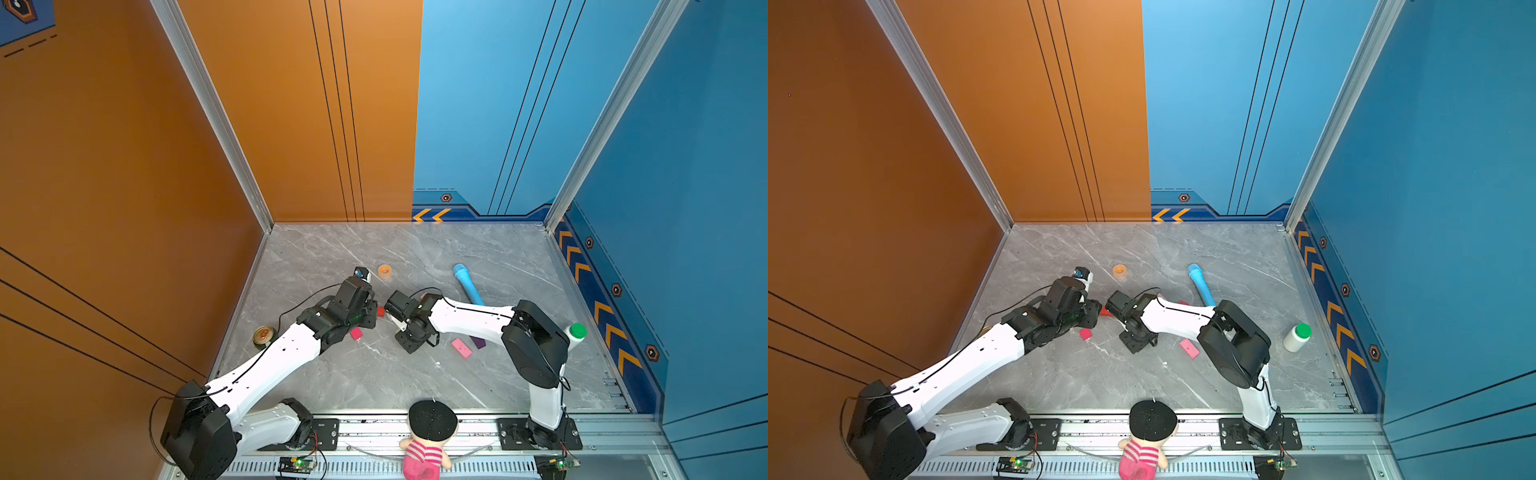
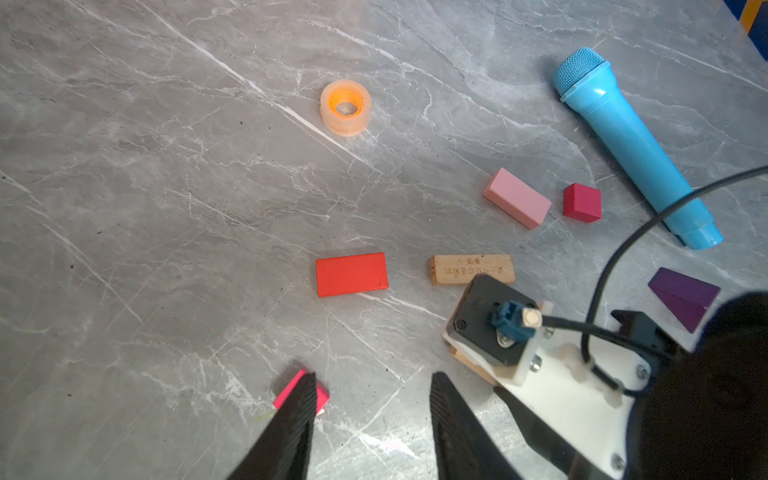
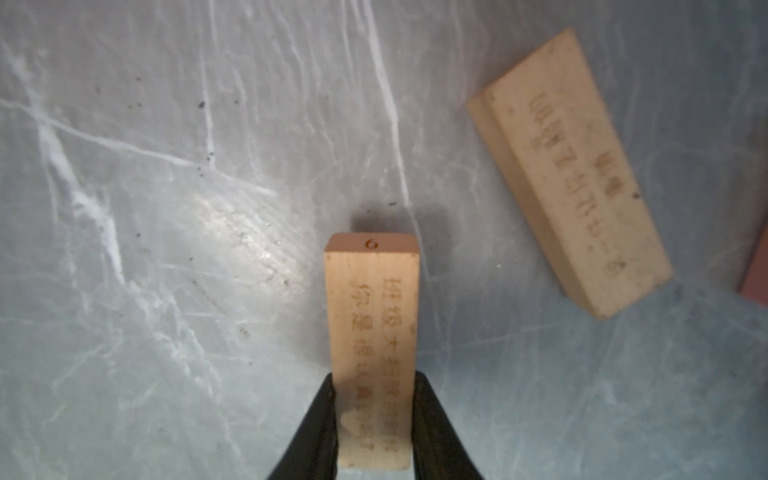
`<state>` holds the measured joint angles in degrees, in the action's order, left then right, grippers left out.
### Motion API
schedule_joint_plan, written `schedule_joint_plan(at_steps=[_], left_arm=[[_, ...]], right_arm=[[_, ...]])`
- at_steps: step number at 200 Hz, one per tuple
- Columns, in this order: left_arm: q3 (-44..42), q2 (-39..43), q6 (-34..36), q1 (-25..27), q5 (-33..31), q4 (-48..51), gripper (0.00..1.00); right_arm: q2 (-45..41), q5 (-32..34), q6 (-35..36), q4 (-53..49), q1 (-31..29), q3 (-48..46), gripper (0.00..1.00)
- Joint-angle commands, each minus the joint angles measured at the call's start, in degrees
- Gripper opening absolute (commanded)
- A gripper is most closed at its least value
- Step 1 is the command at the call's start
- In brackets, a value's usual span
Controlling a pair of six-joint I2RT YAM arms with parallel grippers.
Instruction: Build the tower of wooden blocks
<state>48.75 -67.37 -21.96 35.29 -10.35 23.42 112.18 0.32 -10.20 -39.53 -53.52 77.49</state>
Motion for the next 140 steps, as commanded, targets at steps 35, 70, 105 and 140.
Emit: schedule_joint_plan(at_steps=[35,70,105,140], left_arm=[[-0.2,-1.8,0.2,-0.1,-0.8,-0.2,0.47],[-0.1,-2.2,0.2,0.0,-0.5,-0.3,0.47],[0.0,-2.6,0.1,0.1,-0.1,-0.3,0.46],[0.0,-3.5,-0.3,0.8,1.3,-1.3,0.44]], right_arm=[[1.8,1.0,2.5,-2.3,1.6,1.9,0.38],[0.3,1.2,2.5,-2.7,1.9,1.7,0.56],[-4.1,1.8,1.8,-3.3,2.0,0.9,0.62],[-10.8,1.5,-0.4,-3.7,2.5,-2.8,0.58]])
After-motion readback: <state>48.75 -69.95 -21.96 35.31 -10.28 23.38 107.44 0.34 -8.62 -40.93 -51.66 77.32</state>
